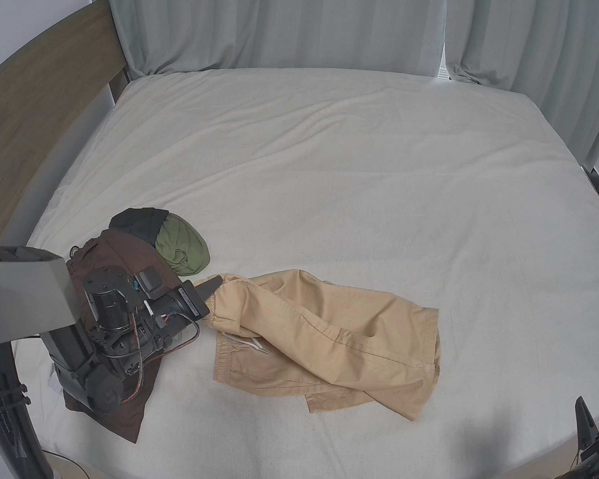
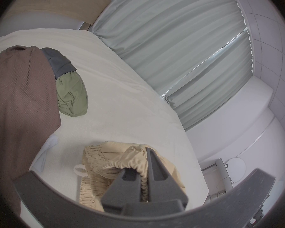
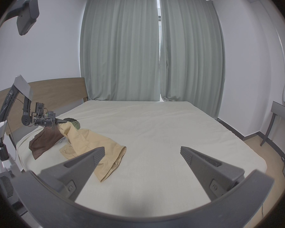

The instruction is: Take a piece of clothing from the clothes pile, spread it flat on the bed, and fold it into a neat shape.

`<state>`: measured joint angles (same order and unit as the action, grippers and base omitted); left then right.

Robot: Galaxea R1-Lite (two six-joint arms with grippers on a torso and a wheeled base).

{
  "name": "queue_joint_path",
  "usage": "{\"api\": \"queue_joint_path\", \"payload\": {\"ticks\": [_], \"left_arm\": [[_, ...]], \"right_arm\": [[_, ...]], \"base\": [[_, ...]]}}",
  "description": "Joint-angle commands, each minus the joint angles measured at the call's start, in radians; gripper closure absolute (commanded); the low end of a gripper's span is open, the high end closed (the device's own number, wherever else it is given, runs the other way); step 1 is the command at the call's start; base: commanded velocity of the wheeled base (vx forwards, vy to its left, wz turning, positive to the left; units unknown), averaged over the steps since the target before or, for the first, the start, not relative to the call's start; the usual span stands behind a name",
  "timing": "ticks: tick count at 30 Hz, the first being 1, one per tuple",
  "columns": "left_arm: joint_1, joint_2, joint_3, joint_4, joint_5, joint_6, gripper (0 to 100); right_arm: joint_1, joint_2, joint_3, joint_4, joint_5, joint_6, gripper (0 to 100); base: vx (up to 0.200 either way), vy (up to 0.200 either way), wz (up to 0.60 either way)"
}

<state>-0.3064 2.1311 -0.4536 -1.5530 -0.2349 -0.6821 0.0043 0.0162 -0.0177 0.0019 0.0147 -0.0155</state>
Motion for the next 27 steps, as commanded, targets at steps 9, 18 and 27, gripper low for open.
{"api": "queue_joint_path", "payload": {"ticks": [9,18,27], "left_arm": [[0.0,0.017,-0.01,-0.004,0.0,0.0,100],[-0.01,0.009,-0.005,-0.006,0.0,0.006,100],[-0.003,0.01,-0.013,-0.006,0.002,0.036,100]], "right_arm": [[0.0,-0.012,0.018,0.001,-0.002,0.008,0],[-0.001,-0.012,0.018,0.0,-0.001,0.0,0],[-0.044,0.137,-0.317,-0.112,0.016,-0.001,0]], "base": [[0.0,0.0,0.0],[0.0,0.0,0.0],[0.0,0.0,0.0]]}}
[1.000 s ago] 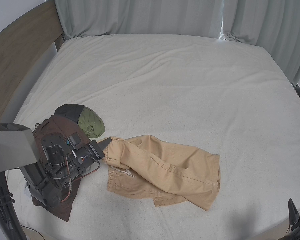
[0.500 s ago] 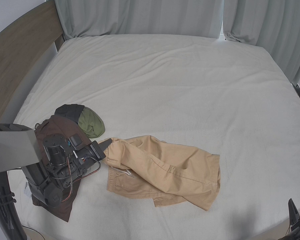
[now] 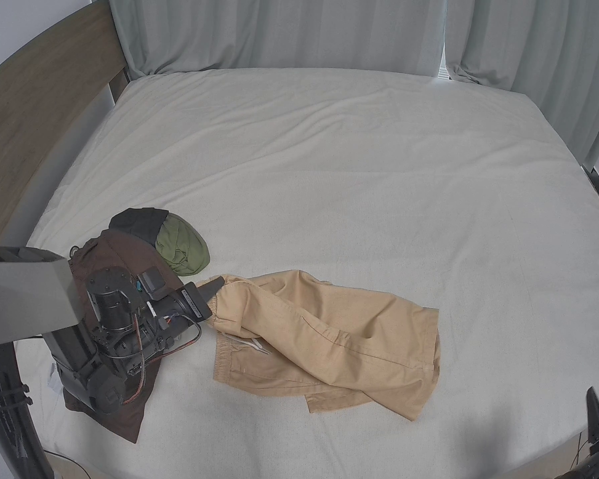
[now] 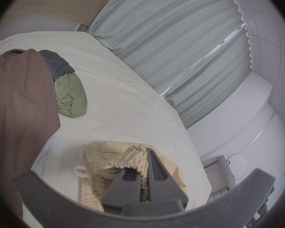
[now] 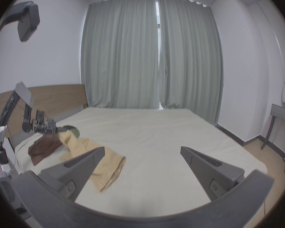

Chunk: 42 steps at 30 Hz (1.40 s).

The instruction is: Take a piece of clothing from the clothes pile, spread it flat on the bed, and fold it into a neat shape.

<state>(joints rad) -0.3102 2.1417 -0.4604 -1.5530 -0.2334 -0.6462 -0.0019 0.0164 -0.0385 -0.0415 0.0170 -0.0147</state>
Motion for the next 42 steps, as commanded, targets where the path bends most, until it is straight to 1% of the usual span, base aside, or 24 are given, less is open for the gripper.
{"api": "queue_joint_path", "payload": {"ticks": [1,2,4,5,6,7,8,9,10,11,16,19,20,22,24,25,28,30,31,32,36,42], "left_arm": [[-0.003,-0.002,-0.004,-0.006,0.0,0.0,100],[-0.004,0.0,-0.004,-0.006,0.0,0.0,100],[-0.007,-0.002,-0.003,-0.006,0.0,0.002,100],[-0.007,-0.002,-0.003,-0.006,0.0,0.002,100],[-0.007,-0.003,-0.003,-0.006,-0.001,0.003,100],[-0.007,-0.003,-0.006,-0.006,-0.001,0.008,100],[-0.007,-0.002,-0.007,-0.004,-0.001,0.016,100],[-0.007,-0.002,-0.007,-0.004,-0.001,0.016,100],[-0.007,-0.002,-0.007,-0.004,-0.003,0.028,100],[-0.007,-0.002,-0.007,-0.004,-0.004,0.031,100],[-0.009,-0.003,-0.012,-0.006,-0.01,0.034,100],[-0.009,-0.002,-0.012,-0.006,-0.01,0.034,100],[-0.009,-0.002,-0.012,-0.006,-0.01,0.034,100],[-0.013,-0.002,-0.012,-0.004,-0.014,0.036,100],[-0.023,-0.002,-0.012,-0.006,-0.017,0.039,100],[-0.03,-0.002,-0.009,-0.006,-0.018,0.04,100],[-0.032,-0.002,-0.004,-0.006,-0.018,0.042,100],[-0.032,-0.002,-0.007,-0.006,-0.018,0.045,100],[-0.032,-0.002,-0.007,-0.006,-0.018,0.045,100],[-0.032,-0.008,-0.001,-0.006,-0.018,0.045,100],[-0.026,-0.022,-0.006,-0.004,-0.029,0.045,100],[-0.023,-0.023,-0.009,-0.004,-0.034,0.046,100]], "right_arm": [[-0.035,0.175,-0.337,-0.066,0.024,-0.001,0],[-0.035,0.182,-0.348,-0.063,0.029,0.002,0],[-0.02,0.206,-0.379,-0.04,0.081,0.075,0],[-0.016,0.215,-0.379,-0.037,0.089,0.088,0],[-0.012,0.249,-0.37,-0.02,0.112,0.124,0],[-0.009,0.272,-0.362,-0.006,0.132,0.136,0],[-0.004,0.295,-0.363,0.002,0.161,0.136,0],[-0.004,0.295,-0.363,0.002,0.161,0.136,0],[-0.003,0.349,-0.37,0.005,0.219,0.136,0],[-0.001,0.375,-0.374,0.002,0.241,0.134,0],[0.01,0.553,-0.414,-0.005,0.319,0.117,0],[0.043,0.64,-0.425,-0.006,0.38,0.085,0],[0.049,0.651,-0.426,-0.006,0.388,0.078,0],[0.095,0.714,-0.432,-0.008,0.422,0.015,0],[0.114,0.728,-0.434,-0.008,0.434,-0.005,0],[0.152,0.763,-0.443,-0.008,0.46,-0.018,0],[0.186,0.817,-0.448,-0.011,0.497,-0.013,0],[0.188,0.86,-0.435,-0.032,0.529,-0.005,0],[0.188,0.863,-0.435,-0.034,0.531,-0.004,0],[0.188,0.89,-0.435,-0.069,0.558,0.012,0],[0.189,0.906,-0.412,-0.133,0.57,0.048,0],[0.191,0.935,-0.419,-0.23,0.57,0.168,0]], "base": [[0.0,0.0,0.0],[0.0,0.0,0.0],[0.0,0.0,0.0],[0.0,0.0,0.0],[0.0,0.0,0.0],[0.0,0.0,0.0],[0.0,0.0,0.0],[0.0,0.0,0.0],[0.0,0.0,0.0],[0.0,0.0,0.0],[0.0,0.0,0.0],[0.0,0.0,0.0],[0.0,0.0,0.0],[0.0,0.0,0.0],[0.0,0.0,0.0],[0.0,0.0,0.0],[0.0,0.0,0.0],[0.0,0.0,0.0],[0.0,0.0,0.0],[0.0,0.0,0.0],[0.0,0.0,0.0],[0.0,0.0,0.0]]}}
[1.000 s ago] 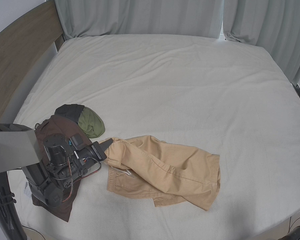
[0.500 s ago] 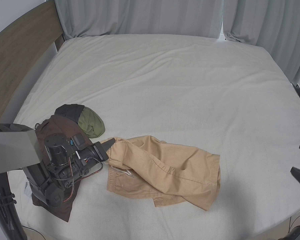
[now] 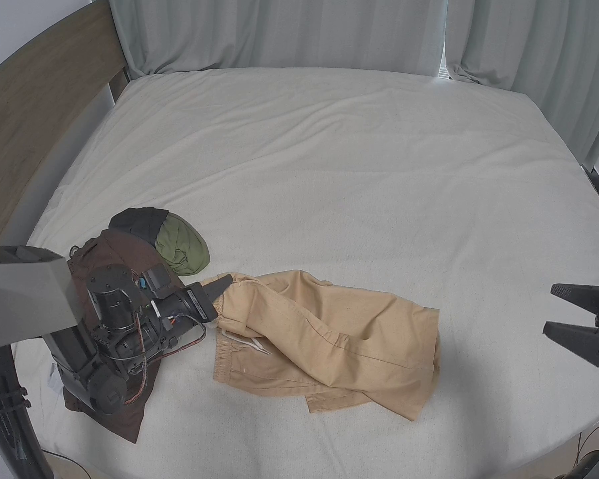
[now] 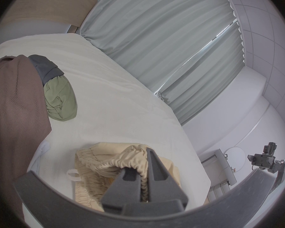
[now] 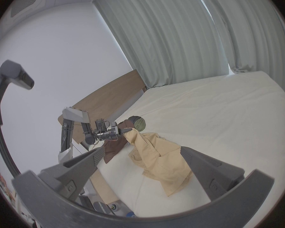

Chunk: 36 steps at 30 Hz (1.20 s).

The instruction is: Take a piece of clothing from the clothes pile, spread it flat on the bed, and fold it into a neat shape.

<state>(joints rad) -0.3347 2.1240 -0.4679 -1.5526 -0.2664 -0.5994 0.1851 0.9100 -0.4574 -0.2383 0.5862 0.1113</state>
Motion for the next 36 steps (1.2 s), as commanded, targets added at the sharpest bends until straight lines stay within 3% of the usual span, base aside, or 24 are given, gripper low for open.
{"api": "queue_joint_path", "payload": {"ticks": [1,6,15,23,36], "left_arm": [[0.002,-0.004,-0.003,-0.004,-0.001,0.0,100],[0.003,-0.006,-0.003,-0.004,-0.001,0.0,100],[0.013,-0.007,-0.003,-0.004,-0.001,0.001,100],[0.022,-0.006,0.006,-0.004,-0.002,0.033,100],[0.026,-0.006,0.015,-0.004,-0.007,0.05,100]], "right_arm": [[0.004,0.052,0.0,-0.047,0.001,0.065,0],[0.004,0.142,0.01,-0.108,0.001,0.142,0],[0.022,0.239,0.052,-0.187,0.0,0.156,0],[0.037,0.326,0.063,-0.19,0.0,0.252,0],[0.062,0.398,0.092,-0.19,0.0,0.258,0]], "base": [[0.0,0.0,0.0],[0.0,0.0,0.0],[0.0,0.0,0.0],[0.0,0.0,0.0],[0.0,0.0,0.0]]}}
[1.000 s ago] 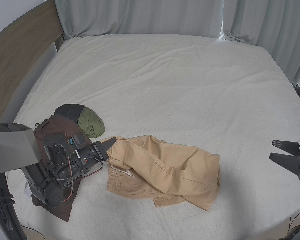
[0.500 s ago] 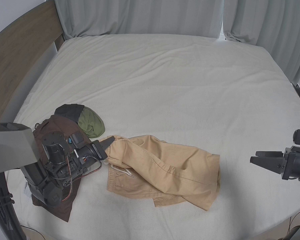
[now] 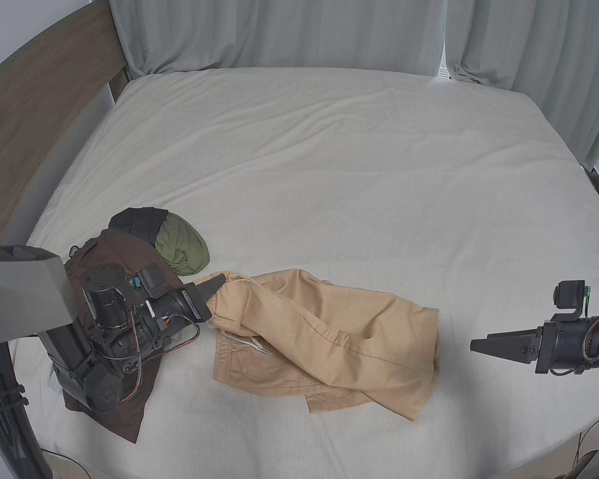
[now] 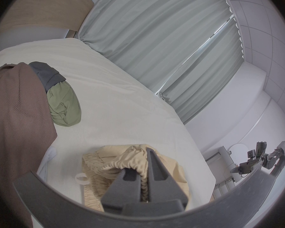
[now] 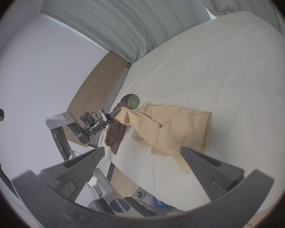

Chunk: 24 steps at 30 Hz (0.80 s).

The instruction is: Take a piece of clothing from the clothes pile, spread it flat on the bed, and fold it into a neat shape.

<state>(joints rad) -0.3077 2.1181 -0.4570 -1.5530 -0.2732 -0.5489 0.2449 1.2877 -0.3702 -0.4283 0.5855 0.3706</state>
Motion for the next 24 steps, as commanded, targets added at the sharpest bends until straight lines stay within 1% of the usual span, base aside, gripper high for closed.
{"api": "queue_joint_path", "payload": {"ticks": [1,6,7,9,11,16,19,24], "left_arm": [[-0.001,0.0,0.004,-0.004,0.0,0.0,100],[0.001,0.0,0.004,-0.004,0.0,0.0,100],[0.001,-0.001,0.001,-0.004,0.0,0.0,100],[0.001,-0.001,0.003,-0.004,0.0,0.0,100],[-0.001,0.0,0.003,-0.004,0.0,0.0,100],[0.001,-0.001,0.001,-0.004,0.0,0.0,100],[0.001,-0.001,0.003,-0.004,0.0,0.0,100],[0.001,-0.001,0.001,-0.004,0.0,0.0,100]], "right_arm": [[0.001,0.047,0.007,-0.004,0.0,-0.001,0],[-0.006,0.13,0.063,-0.13,0.0,-0.001,0],[-0.009,0.188,0.086,-0.204,-0.004,0.001,0],[-0.009,0.254,0.119,-0.296,-0.004,0.002,0],[-0.009,0.297,0.139,-0.359,-0.006,0.008,0],[-0.003,0.378,0.172,-0.506,-0.006,0.074,0],[-0.006,0.406,0.174,-0.541,-0.004,0.09,0],[-0.01,0.473,0.175,-0.575,-0.006,0.091,0]], "base": [[0.0,0.0,0.0],[0.0,0.0,0.0],[0.0,0.0,0.0],[0.0,0.0,0.0],[0.0,0.0,0.0],[0.0,0.0,0.0],[0.0,0.0,0.0],[0.0,0.0,0.0]]}}
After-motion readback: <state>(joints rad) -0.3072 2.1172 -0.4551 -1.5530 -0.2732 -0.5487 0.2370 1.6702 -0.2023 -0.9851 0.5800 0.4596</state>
